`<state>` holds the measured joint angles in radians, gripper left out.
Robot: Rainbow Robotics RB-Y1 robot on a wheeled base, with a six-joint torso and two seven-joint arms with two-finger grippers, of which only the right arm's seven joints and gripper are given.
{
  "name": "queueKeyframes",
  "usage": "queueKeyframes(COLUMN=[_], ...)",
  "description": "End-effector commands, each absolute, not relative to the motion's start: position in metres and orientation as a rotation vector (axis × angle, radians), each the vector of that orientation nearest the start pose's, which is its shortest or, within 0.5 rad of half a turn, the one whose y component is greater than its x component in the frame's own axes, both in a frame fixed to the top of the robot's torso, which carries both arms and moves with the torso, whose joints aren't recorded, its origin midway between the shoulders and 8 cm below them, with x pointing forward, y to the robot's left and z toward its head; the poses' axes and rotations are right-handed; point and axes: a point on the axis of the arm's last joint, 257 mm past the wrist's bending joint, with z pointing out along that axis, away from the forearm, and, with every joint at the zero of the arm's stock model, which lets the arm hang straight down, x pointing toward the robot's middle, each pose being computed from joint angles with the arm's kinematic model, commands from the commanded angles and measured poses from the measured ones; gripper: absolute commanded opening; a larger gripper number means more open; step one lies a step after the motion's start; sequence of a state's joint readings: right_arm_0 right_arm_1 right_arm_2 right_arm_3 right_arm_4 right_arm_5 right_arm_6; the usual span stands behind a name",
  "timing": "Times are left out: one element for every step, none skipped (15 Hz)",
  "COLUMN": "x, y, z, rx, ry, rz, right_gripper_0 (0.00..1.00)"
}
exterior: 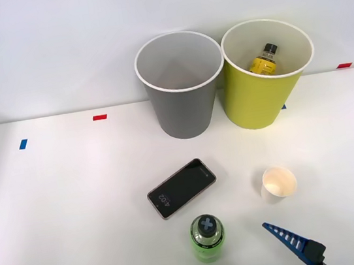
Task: Put cans in the gray bin, plastic bottles in the light green bin
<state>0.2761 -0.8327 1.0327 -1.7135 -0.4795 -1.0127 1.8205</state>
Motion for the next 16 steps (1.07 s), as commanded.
queueKeyframes(x=[0.230,0.233,0.239,0.246,0.251,0.257,0.260,0.263,0.269,0.274,0.278,0.281,0.283,0.284,0.284,0.285], y=[-0.081,-0.077,-0.071,-0.068,-0.063,-0.057,-0.054,-0.054,-0.054,-0.051,-0.046,-0.041,-0.037,-0.036,-0.033,-0.030], z=[-0.240,-0.240,-0.242,-0.241,-0.241,-0.241,-0.245,-0.250,-0.257,-0.260,-0.256,-0.251,-0.249,-0.248,-0.245,-0.243], rx=[-0.499,-0.507,-0.527,-0.531,-0.533,-0.529,-0.526,-0.526,-0.527,-0.530,-0.530,-0.529,-0.535,-0.545,-0.552,-0.558], ry=[1.224,1.221,1.225,1.225,1.231,1.236,1.235,1.225,1.202,1.190,1.175,1.157,1.150,1.144,1.131,1.123], rz=[0.648,0.653,0.656,0.655,0.658,0.668,0.670,0.669,0.658,0.659,0.659,0.667,0.669,0.668,0.668,0.670], right_gripper_0=[1.00,1.00,1.00,1.00,1.00,1.00,1.00,1.00,1.00,1.00,1.00,1.00,1.00,1.00,1.00,1.00])
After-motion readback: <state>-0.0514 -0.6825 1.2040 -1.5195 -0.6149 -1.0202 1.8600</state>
